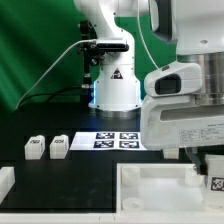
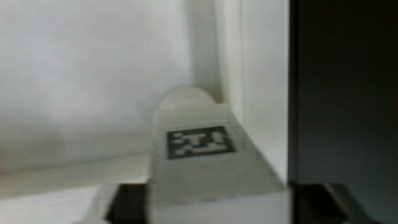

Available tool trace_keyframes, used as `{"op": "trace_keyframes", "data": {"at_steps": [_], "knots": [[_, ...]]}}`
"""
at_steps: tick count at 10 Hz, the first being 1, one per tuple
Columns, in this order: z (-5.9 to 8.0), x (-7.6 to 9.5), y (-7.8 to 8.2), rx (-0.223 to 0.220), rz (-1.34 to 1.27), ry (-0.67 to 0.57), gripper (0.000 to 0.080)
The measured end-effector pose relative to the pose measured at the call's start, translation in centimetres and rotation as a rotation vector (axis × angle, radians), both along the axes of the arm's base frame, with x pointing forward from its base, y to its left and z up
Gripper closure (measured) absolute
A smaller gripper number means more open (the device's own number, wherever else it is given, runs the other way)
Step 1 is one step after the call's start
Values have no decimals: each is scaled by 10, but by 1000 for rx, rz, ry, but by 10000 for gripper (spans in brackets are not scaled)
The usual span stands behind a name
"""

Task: Assemble one leg

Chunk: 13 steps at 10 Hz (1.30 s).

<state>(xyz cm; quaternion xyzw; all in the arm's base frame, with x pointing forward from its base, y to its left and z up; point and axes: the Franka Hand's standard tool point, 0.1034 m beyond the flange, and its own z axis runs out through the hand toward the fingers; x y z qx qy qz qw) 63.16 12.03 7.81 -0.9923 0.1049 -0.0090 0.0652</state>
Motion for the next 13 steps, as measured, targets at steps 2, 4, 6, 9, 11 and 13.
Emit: {"op": "trace_keyframes", "data": {"at_steps": [2,4,6,9,11,13], "knots": [[0,1,-1,17,-253,32,494],[1,1,-2,52,-605,84,494],[0,-1,2,77,-890,140,495],[-1,-1,17,120,-1334,235,497],[-1,-1,16,118,-1315,230,500],[-2,-2,16,114,-1225,216,320]]}}
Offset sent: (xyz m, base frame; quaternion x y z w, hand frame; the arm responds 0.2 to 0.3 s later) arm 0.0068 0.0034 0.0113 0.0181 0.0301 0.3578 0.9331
